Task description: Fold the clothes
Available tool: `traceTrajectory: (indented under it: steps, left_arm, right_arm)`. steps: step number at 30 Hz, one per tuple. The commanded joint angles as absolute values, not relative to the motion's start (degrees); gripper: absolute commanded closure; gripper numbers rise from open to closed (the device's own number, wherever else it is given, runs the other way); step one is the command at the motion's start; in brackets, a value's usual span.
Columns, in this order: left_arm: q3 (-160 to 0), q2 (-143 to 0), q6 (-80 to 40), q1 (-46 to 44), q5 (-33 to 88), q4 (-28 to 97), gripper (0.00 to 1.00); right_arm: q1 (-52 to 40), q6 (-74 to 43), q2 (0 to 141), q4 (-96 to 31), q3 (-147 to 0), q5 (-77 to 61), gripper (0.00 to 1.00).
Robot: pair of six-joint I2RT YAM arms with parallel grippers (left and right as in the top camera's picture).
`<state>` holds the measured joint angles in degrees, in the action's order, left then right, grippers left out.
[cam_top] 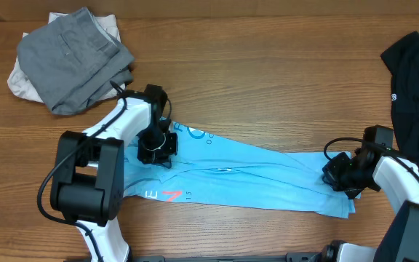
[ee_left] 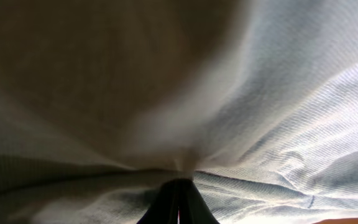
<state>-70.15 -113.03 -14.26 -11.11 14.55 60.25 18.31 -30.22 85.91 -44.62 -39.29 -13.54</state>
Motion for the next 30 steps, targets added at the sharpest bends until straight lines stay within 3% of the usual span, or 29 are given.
traceTrajectory:
  steps: [1,12,30]
  left_arm:
    - [-67.9,-113.0,-15.8,-6.4,10.9,59.7,0.96]
    - [-67.9,-113.0,-16.8,8.4,9.6,62.2,0.95]
    - [-68.0,-113.0,-18.2,17.9,8.5,62.3,0.96]
  right_arm:
    - [18.0,-30.8,87.8,-43.6,-38.6,-13.8,0.96]
    - [18.0,-34.5,88.2,-40.4,-38.6,-14.6,0.93]
    - [17.8,-34.2,88.2,-33.5,-39.9,-17.1,0.89]
